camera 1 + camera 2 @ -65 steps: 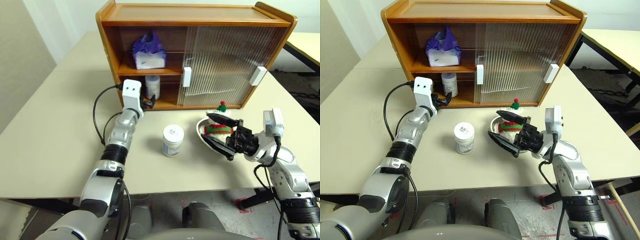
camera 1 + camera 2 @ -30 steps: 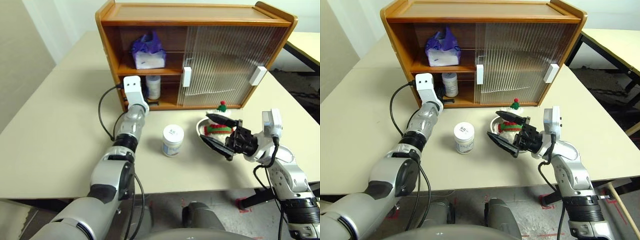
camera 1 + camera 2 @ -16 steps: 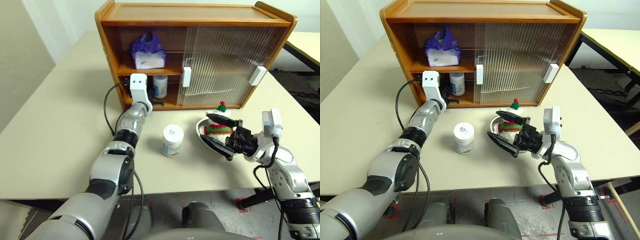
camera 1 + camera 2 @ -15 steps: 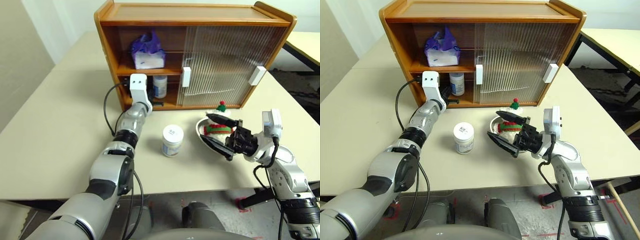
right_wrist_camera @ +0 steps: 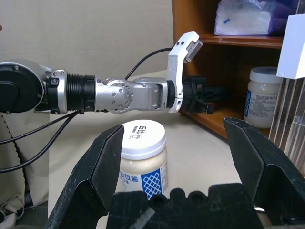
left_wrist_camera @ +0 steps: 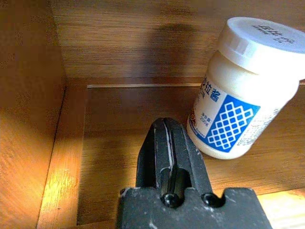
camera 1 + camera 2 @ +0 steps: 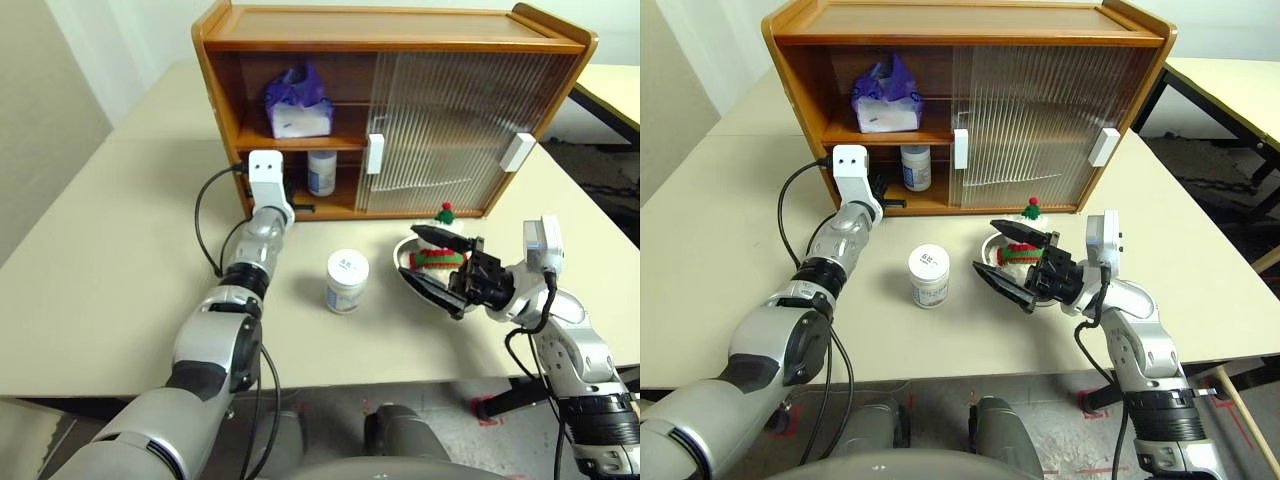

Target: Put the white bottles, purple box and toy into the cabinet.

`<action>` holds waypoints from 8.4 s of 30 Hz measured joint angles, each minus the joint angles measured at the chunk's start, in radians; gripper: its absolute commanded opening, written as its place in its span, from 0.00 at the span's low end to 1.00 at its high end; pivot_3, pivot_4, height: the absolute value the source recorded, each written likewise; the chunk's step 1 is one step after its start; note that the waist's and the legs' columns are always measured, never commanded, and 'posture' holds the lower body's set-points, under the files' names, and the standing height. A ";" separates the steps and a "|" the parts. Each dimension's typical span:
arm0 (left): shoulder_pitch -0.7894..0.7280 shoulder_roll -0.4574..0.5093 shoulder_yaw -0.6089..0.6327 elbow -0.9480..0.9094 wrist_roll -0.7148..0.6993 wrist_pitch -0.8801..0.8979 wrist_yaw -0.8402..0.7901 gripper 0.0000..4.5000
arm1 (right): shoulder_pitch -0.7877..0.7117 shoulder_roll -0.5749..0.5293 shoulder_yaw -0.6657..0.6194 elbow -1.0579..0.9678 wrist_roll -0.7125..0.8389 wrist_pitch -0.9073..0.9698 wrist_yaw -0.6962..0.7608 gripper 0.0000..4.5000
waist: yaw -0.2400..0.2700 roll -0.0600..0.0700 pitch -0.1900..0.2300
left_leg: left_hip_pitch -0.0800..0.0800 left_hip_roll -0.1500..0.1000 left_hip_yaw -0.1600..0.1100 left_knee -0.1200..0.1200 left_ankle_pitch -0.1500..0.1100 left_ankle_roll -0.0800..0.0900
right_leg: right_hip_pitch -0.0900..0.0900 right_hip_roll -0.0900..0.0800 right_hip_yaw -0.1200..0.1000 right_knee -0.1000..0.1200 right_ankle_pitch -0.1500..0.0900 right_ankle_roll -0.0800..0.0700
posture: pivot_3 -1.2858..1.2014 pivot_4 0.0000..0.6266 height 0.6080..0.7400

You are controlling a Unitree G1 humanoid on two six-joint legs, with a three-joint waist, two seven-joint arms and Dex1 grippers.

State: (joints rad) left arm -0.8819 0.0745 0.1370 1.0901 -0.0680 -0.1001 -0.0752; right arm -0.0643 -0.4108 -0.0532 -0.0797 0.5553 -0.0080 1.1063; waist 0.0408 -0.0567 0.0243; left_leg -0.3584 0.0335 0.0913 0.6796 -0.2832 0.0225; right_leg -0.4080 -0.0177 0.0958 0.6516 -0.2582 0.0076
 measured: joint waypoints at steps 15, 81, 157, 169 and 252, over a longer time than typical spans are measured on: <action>-0.092 -0.004 -0.011 0.136 0.034 -0.025 -0.050 0.00 | 0.018 -0.002 0.000 -0.024 0.000 0.000 -0.031 1.00 | -0.026 0.000 0.000 | 0.000 0.000 0.000 0.000 0.000 0.000 | 0.000 0.000 0.000 0.000 -0.001 0.002 | 0.53 0.00 1.00; -0.003 0.023 -0.030 0.088 0.054 -0.150 -0.366 0.00 | 0.075 -0.008 0.000 -0.110 0.002 0.009 -0.080 1.00 | -0.056 0.000 0.000 | 0.001 0.000 0.001 0.000 0.000 0.000 | 0.000 0.000 0.001 0.000 -0.001 0.003 | 0.54 0.00 1.00; 0.266 0.067 -0.130 -0.352 0.025 0.053 -0.197 0.67 | -0.014 -0.042 -0.005 0.004 0.000 0.011 -0.008 1.00 | -0.022 0.003 0.002 | 0.001 0.009 0.002 0.000 0.002 0.004 | 0.001 0.001 0.000 0.000 -0.001 -0.001 | 0.55 0.00 1.00; 0.095 0.020 -0.068 -0.072 0.025 0.005 -0.034 0.67 | -0.014 -0.027 0.000 0.001 -0.002 0.010 -0.020 1.00 | -0.025 0.002 0.002 | 0.001 0.004 0.002 0.000 0.000 0.001 | 0.001 0.001 0.000 -0.001 -0.002 0.001 | 0.54 0.00 1.00; 0.060 -0.099 -0.251 -0.427 -0.010 0.021 -0.353 0.00 | -0.019 -0.004 0.008 0.034 -0.020 -0.046 -0.017 1.00 | -0.030 0.001 0.003 | 0.001 0.002 0.002 0.000 0.003 0.007 | 0.001 0.000 0.004 -0.002 -0.002 0.005 | 0.53 0.00 1.00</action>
State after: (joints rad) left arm -0.8216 -0.0250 -0.1144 0.6628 -0.0784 -0.0793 -0.4279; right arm -0.0831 -0.4146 -0.0449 -0.0461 0.5356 -0.0539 1.0888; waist 0.0106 -0.0560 0.0277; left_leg -0.3578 0.0351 0.0932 0.6794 -0.2800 0.0290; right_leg -0.4073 -0.0175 0.0995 0.6499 -0.2602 0.0123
